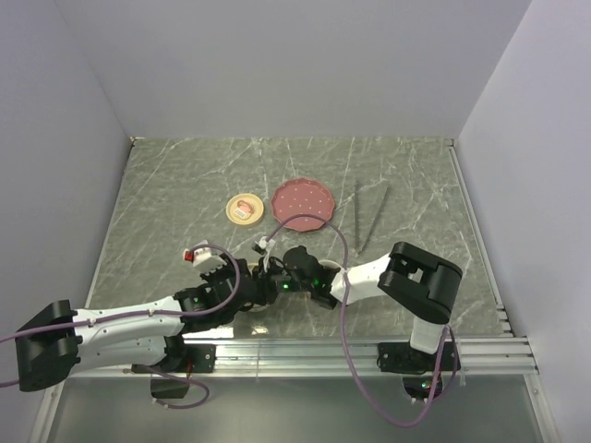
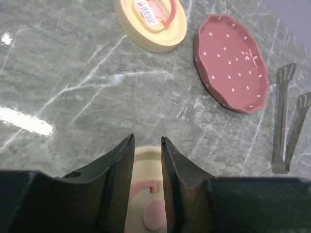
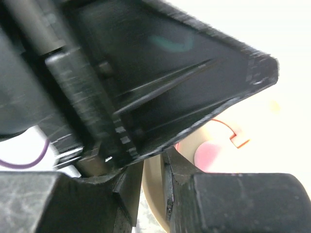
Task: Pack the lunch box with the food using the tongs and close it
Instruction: Move the lunch box, then pick up the lid of the lunch box with the left arm
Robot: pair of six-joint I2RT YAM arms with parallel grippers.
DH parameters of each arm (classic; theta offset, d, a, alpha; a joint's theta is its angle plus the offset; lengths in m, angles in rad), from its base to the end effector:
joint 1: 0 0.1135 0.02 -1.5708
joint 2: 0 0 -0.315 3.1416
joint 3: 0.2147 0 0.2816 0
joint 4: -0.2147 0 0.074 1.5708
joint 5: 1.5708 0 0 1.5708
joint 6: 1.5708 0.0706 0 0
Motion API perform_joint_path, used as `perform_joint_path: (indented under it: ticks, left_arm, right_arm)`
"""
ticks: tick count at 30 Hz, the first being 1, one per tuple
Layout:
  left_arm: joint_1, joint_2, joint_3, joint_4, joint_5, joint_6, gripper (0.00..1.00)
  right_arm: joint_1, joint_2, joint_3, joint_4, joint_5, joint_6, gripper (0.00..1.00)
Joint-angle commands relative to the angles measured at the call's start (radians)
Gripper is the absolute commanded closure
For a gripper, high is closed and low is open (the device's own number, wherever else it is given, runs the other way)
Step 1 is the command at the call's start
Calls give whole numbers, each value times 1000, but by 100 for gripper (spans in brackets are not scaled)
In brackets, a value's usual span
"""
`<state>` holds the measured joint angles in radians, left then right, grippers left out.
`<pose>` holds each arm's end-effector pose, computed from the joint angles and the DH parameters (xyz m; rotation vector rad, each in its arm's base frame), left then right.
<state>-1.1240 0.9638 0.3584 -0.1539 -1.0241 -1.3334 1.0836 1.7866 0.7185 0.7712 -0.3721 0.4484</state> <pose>0.1326 -0.1372 0.1888 -0.6563 1.8459 -0.4116 0.1675 0.3710 0.1681 -0.9240 1.8841 1.3479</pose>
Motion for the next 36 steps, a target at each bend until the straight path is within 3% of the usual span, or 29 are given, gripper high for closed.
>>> perform_joint_path:
  ticks: [1, 8, 15, 22, 30, 35, 36]
  left_arm:
    - [6, -2, -32, 147, 145, 187, 65]
    - [108, 24, -52, 300, 228, 315, 65]
    - [110, 10, 5, 268, 199, 382, 65]
    - [110, -95, 53, 169, 187, 393, 50]
    - [118, -111, 118, 174, 138, 464, 38]
    - [262, -42, 188, 214, 234, 525, 34]
    - [347, -24, 203, 224, 271, 543, 33]
  right_arm:
    - [-103, 80, 18, -178, 202, -56, 71]
    - [-152, 105, 71, -191, 202, -74, 71]
    - [-174, 56, 52, -145, 165, -97, 71]
    - [-174, -217, -141, 2, 79, -117, 68]
    - [-172, -414, -250, 25, 91, -162, 50]
    - [-172, -573, -290, -42, 185, -186, 45]
    - [-174, -598, -301, -73, 224, -198, 44]
